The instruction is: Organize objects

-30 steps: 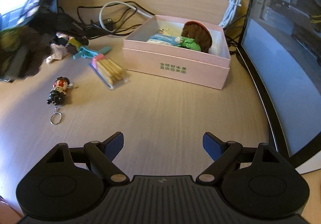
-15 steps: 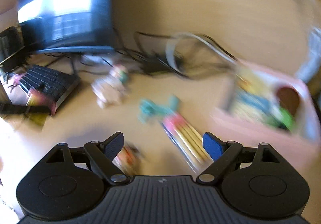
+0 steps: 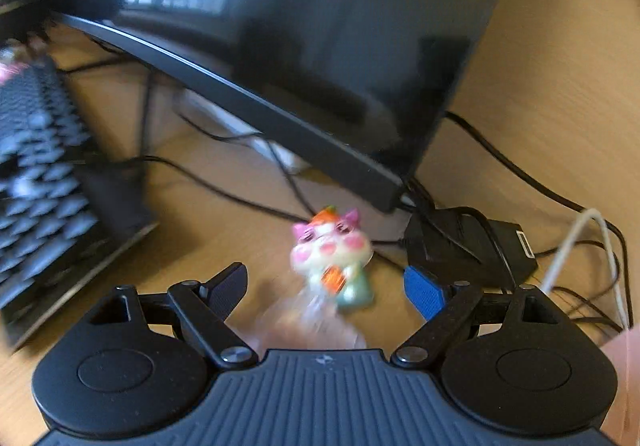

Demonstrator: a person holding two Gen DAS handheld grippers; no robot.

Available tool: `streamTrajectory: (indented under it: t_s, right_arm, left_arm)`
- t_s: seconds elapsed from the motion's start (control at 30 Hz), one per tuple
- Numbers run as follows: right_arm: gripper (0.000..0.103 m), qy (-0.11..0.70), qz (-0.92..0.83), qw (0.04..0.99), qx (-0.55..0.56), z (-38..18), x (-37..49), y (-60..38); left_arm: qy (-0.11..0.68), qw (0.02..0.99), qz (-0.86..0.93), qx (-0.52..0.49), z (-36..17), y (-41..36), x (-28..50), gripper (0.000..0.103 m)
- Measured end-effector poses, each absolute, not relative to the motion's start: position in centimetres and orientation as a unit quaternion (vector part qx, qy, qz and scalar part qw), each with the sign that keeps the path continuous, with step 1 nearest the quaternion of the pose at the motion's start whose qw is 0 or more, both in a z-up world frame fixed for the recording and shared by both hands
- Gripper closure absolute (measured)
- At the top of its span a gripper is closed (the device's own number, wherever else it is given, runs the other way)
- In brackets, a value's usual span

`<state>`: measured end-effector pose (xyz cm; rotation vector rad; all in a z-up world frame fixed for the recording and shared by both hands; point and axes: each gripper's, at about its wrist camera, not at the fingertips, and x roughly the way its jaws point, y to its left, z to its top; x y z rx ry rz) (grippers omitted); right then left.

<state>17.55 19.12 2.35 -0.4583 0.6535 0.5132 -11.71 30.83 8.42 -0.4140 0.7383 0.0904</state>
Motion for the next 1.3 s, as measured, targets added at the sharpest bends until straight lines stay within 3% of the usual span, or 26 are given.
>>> streamTrajectory:
  t_s: [0.2,0.43,0.67,0.8,0.9,1.07,1.3]
  right_arm:
    - [0.056,0.330,0.255,0.882,-0.220,1.5,19.1,18.7]
    - [0.057,0.332,0.307,0.856,-0.252,2.4,11.9,12.1]
    - [0.054,0.287,0.247,0.864,-0.332,4.4,6.9,2.9]
    - [0.043,0.299,0.211,0.894,-0.259,7.9,5.4,-2.7]
    - [0.029,0.323,0.219,0.904,-0.173,9.6,2.9,-5.9]
    - [0.024,0.340,0.255,0.895,-0.133,7.7,-2.1,-7.0]
    - [0.018,0.361,0.265,0.889,-0.097,4.6,-2.7,-5.1]
  left_arm:
    - [0.367,0.906,0.052,-0.204,7.9,32.3,-11.5,0.049]
    - [0.386,0.899,-0.018,-0.209,7.1,29.1,-9.1,0.049]
    - [0.399,0.890,-0.083,-0.204,7.0,23.5,-6.6,0.049]
    - [0.408,0.885,-0.097,-0.204,7.0,20.5,-5.5,0.049]
    - [0.409,0.885,-0.088,-0.204,7.1,18.9,-4.6,0.049]
    - [0.410,0.889,-0.063,-0.194,7.5,16.7,-3.9,0.049]
    - [0.425,0.886,-0.052,-0.176,7.7,15.2,-4.8,0.049]
